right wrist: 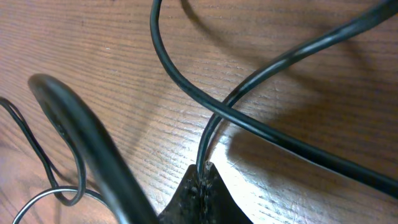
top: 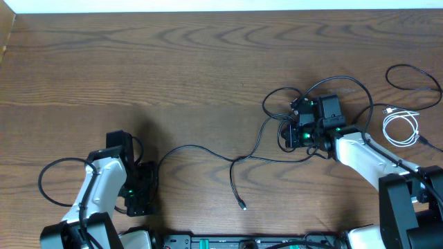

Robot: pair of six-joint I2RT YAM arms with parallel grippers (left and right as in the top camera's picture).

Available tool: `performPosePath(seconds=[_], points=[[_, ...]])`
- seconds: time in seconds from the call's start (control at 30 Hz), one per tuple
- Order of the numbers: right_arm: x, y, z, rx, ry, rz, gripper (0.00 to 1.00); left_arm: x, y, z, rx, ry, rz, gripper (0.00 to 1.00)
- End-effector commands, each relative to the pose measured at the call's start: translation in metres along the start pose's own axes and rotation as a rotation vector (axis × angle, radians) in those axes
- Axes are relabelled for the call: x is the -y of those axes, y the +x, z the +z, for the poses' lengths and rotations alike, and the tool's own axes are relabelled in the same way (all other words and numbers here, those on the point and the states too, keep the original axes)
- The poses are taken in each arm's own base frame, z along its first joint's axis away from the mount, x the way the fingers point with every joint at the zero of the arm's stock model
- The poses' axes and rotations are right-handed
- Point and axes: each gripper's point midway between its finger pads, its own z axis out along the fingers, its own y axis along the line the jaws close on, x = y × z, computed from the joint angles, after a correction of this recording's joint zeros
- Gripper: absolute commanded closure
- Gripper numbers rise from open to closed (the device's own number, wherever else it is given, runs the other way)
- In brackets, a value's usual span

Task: Untangle cables

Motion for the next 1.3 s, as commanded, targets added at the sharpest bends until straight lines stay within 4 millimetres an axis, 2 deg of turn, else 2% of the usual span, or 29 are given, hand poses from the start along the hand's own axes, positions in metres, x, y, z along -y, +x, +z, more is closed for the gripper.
performPosePath(seconds=[0.0,0.13,0.2,0.23,0.3,0.43,0.57,0.63,0.67,0.7,0.73,0.77,0.8,0.83,0.97,1.03,1.17,1.27], points=[[0.001,0.005,0.002,-0.016,-0.008,0.010,0.99,-0.003,0.000,0.004,-0.005,-0.016,0.012,0.02],[0.001,0.005,0.002,-0.015,-0.008,0.009,0.99,0.010,-0.002,0.003,0.008,0.039,0.020,0.02],[0.001,0.005,0.002,-0.016,-0.008,0.010,0.99,0.018,-0.004,0.003,0.015,0.069,0.025,0.18],[0.001,0.006,0.002,-0.017,-0.008,0.010,0.99,0.021,-0.004,0.003,0.018,0.082,0.027,0.22],[0.001,0.006,0.002,-0.019,-0.007,0.011,0.99,0.023,-0.005,0.004,0.018,0.087,0.028,0.23],[0.001,0.006,0.002,-0.018,-0.007,0.011,0.99,0.019,-0.005,0.010,0.015,0.068,0.023,0.00],[0.001,0.006,0.002,-0.019,-0.007,0.011,0.99,0.029,-0.014,0.018,0.056,0.090,0.023,0.02],[0.001,0.006,0.002,-0.020,-0.007,0.011,0.99,0.038,-0.022,0.020,0.094,0.117,0.029,0.14],[0.001,0.006,0.002,-0.020,-0.007,0.011,0.99,0.044,-0.025,0.021,0.109,0.133,0.040,0.25],[0.001,0.006,0.002,-0.019,-0.007,0.011,0.99,0.049,-0.027,0.021,0.119,0.148,0.059,0.38],[0.001,0.006,0.002,-0.020,-0.008,0.011,0.99,0.056,-0.028,0.021,0.130,0.172,0.099,0.57],[0.001,0.006,0.002,-0.019,-0.009,0.011,0.99,0.063,-0.029,0.021,0.137,0.193,0.135,0.72],[0.000,0.006,0.002,-0.021,-0.017,0.011,0.99,0.070,-0.030,0.019,0.148,0.219,0.185,0.86],[-0.003,0.007,0.002,-0.023,-0.030,0.011,0.99,0.075,-0.030,0.018,0.158,0.237,0.229,0.92],[-0.006,0.006,0.002,-0.024,-0.050,0.027,0.99,0.096,-0.031,0.011,0.214,0.303,0.489,0.92],[-0.012,0.006,0.002,-0.026,-0.082,0.051,0.99,0.102,-0.024,0.008,0.201,0.329,0.623,0.92],[-0.037,0.003,-0.002,-0.026,-0.228,0.032,0.99,0.119,0.012,0.000,0.095,0.471,0.943,0.92],[-0.052,0.000,-0.007,-0.022,-0.317,0.022,0.99,0.127,0.040,-0.011,-0.003,0.606,1.087,0.92]])
